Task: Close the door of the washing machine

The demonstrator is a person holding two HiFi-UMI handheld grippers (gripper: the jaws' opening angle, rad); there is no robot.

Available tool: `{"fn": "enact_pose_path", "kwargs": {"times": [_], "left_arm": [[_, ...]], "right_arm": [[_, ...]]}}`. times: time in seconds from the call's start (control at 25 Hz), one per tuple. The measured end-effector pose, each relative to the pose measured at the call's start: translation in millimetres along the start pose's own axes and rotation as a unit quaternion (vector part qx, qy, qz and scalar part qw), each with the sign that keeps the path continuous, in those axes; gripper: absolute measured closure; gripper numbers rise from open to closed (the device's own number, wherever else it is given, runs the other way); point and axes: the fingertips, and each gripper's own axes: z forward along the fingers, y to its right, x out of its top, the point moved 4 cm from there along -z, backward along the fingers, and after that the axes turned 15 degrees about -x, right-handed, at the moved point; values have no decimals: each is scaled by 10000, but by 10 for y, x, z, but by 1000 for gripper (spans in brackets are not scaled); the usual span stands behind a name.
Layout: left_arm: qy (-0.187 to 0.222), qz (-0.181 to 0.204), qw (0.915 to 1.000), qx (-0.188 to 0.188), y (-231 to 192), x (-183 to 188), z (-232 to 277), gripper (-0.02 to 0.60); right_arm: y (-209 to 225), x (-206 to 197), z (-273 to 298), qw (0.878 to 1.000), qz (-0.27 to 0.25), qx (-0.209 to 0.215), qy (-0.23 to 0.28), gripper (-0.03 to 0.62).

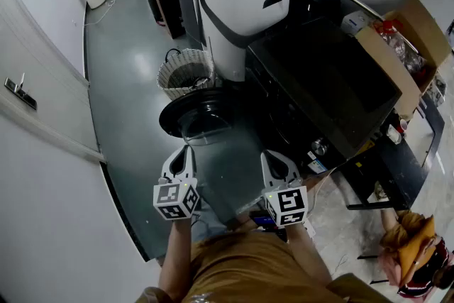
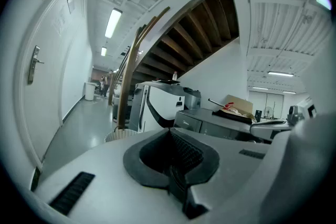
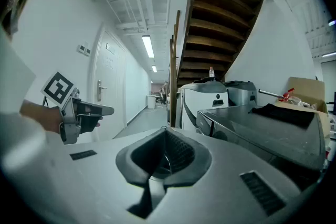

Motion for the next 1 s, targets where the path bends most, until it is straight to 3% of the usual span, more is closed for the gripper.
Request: {"fn": "enact_pose_path", "kwargs": {"times": [0.52,1.0], "left_arm": [[-1,-20,10000,55,-45,2,-53,557],[-97,-150,9992,345,-282,-62,-171,555]], "right_arm": [[-43,20,6,10000,16,30,8,582],[-134,2,111,9991,374,193,3,582]]}}
